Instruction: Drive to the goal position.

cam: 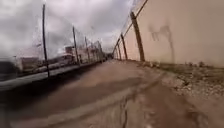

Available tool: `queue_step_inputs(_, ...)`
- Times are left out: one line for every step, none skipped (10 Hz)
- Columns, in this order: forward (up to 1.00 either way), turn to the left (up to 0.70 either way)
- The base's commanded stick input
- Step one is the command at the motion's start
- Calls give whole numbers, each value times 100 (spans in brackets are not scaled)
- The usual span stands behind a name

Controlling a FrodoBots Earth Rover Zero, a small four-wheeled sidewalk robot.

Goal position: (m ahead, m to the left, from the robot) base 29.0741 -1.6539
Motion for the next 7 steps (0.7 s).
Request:
queue_step_inputs(70,0)
queue_step_inputs(70,0)
queue_step_inputs(70,0)
queue_step_inputs(70,0)
queue_step_inputs(70,0)
queue_step_inputs(70,0)
queue_step_inputs(70,0)
